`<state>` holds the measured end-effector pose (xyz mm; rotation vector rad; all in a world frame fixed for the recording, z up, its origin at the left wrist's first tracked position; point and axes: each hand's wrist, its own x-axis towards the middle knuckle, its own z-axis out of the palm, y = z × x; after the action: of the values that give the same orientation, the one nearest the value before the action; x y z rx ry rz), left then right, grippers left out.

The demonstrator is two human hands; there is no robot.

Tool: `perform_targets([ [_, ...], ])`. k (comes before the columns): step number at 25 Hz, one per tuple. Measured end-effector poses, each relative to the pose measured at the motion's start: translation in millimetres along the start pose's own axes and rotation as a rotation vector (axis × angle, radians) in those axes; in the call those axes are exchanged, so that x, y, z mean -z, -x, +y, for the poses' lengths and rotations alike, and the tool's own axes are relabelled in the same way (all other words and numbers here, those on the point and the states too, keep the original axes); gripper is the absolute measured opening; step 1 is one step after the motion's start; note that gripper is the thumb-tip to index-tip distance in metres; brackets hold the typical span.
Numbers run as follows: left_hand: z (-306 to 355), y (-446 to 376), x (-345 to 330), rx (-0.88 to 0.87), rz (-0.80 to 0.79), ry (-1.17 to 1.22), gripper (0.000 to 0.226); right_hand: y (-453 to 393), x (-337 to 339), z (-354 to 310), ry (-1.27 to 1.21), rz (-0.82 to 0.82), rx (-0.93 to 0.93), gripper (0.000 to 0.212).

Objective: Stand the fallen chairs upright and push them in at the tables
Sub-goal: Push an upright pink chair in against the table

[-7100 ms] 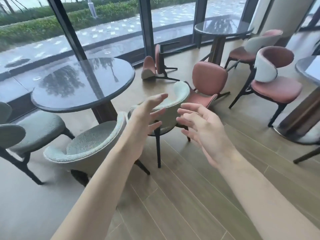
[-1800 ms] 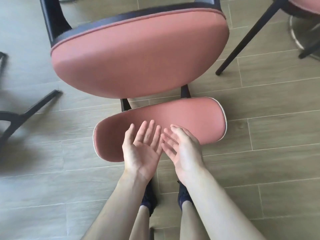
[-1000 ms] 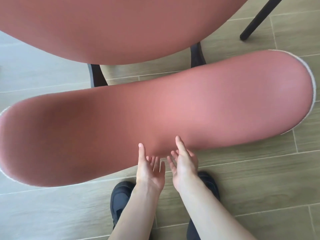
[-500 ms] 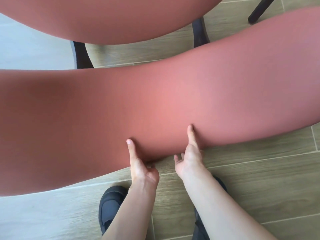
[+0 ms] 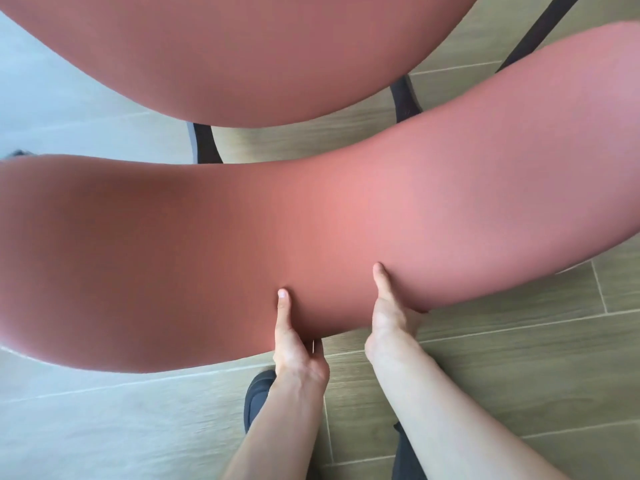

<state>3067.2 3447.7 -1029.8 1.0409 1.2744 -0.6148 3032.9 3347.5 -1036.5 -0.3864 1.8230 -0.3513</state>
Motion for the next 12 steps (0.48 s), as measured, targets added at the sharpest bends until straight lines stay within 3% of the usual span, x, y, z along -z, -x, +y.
perform_targets([
  [5, 52.9, 98.2, -17.5, 0.003, 0.050, -0.063, 0.045, 84.7, 18.9, -60.0, 0.111, -0.031, 0.033, 0.102],
  [8, 92.8, 159.0, -38.0, 0.005, 0.061, -0.083, 0.056, 158.0, 20.7, -95.4, 0.286, -0.044, 0.068, 0.093],
  [10, 118.7, 197.6, -55.1, -0.004, 0.062, -0.071, 0.065, 213.4, 18.1, -113.4, 0.594, 0.046, 0.335, 0.100],
  [12, 141.6, 226.4, -72.4, -0.020, 0.045, -0.044, 0.070, 254.4, 18.3, -122.0, 0.937, 0.058, 0.957, 0.112],
])
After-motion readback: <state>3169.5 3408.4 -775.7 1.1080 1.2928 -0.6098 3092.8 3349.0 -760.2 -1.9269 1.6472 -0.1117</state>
